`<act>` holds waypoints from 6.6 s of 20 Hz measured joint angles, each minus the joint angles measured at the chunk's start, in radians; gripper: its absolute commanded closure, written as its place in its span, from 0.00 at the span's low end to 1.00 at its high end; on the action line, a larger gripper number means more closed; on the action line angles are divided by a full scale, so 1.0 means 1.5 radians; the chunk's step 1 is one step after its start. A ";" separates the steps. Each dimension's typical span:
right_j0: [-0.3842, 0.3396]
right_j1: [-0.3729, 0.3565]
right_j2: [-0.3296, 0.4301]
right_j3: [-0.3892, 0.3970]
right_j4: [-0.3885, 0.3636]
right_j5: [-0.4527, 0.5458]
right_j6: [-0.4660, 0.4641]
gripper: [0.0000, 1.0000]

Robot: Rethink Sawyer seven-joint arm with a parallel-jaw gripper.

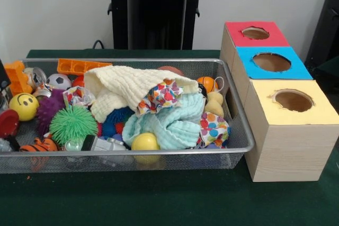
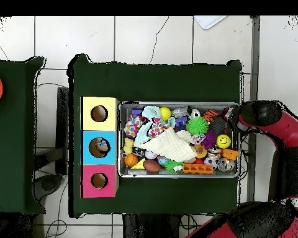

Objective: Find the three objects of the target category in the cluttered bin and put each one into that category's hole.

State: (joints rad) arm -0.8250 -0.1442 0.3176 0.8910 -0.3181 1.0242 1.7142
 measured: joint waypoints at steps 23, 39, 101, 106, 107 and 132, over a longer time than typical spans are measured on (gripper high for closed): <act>0.015 -0.019 -0.001 0.022 -0.054 -0.027 0.000 1.00; 0.017 -0.020 -0.001 0.022 -0.057 -0.032 0.000 0.00; 0.123 -0.244 -0.081 0.174 0.019 -0.037 0.000 0.00; 0.120 -0.222 -0.093 0.172 0.018 -0.052 0.000 0.00; 0.119 -0.216 -0.095 0.171 0.017 -0.055 0.000 0.00; 0.078 -0.109 -0.103 0.166 0.011 -0.115 0.000 0.00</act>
State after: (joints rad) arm -0.7085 -0.3082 0.1630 1.1394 -0.3021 0.8516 1.7144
